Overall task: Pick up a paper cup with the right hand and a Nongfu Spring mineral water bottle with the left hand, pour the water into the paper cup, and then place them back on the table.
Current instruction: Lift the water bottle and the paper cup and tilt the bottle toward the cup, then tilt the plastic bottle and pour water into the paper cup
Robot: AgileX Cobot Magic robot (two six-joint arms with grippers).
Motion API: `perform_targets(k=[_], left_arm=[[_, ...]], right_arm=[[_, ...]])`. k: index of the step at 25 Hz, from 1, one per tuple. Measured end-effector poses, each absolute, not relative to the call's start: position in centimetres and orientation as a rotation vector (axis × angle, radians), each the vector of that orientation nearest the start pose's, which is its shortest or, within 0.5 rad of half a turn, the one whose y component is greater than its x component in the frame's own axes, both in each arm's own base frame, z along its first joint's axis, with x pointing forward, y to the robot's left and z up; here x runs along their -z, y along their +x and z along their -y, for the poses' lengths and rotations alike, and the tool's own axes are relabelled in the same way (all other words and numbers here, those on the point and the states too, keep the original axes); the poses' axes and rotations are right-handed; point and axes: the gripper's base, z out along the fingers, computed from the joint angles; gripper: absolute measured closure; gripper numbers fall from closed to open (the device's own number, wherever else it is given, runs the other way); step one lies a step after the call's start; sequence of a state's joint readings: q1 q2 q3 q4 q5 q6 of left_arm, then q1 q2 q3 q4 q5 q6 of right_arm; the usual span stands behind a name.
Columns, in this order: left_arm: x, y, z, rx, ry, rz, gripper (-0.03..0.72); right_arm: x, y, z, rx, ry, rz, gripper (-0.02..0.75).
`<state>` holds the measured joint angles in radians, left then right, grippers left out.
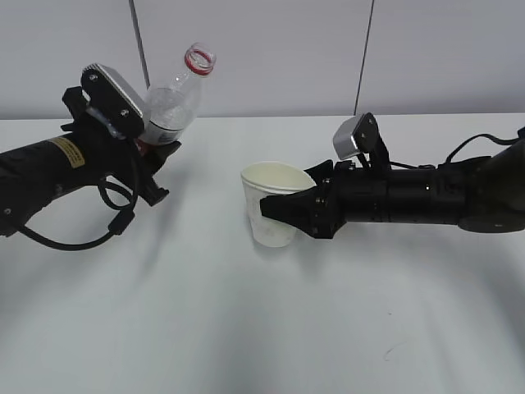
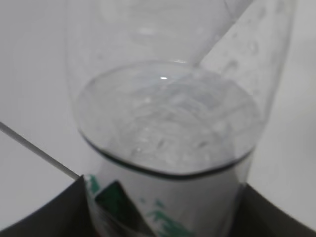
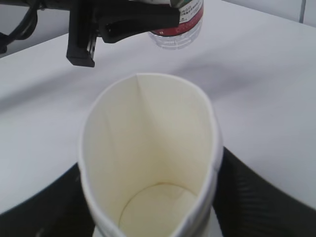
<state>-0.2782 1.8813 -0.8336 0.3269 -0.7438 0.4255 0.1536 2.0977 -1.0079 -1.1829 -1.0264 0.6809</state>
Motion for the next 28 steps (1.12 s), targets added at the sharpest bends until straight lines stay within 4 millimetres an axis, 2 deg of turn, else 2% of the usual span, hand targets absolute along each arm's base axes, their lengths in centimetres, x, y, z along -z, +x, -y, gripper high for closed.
perform_targets(k=[5, 14, 28], left_arm=[[-17.3, 35.0, 11.9, -0.196, 1.059, -1.464, 0.276], [-19.0, 34.7, 11.6, -0.334, 1.129, -1.363, 0.276], [-19.3, 34.7, 11.5, -0.484, 1.244, -1.267, 0.276]], right_arm=[[-13.0, 36.9, -13.3, -0.888, -0.927, -1.695, 0.252], [-13.9, 37.4, -14.2, -0.911, -0.971, -1.676, 0.253], [-15.0, 38.0, -15.0, -0.952, -1.034, -1.682, 0.253]])
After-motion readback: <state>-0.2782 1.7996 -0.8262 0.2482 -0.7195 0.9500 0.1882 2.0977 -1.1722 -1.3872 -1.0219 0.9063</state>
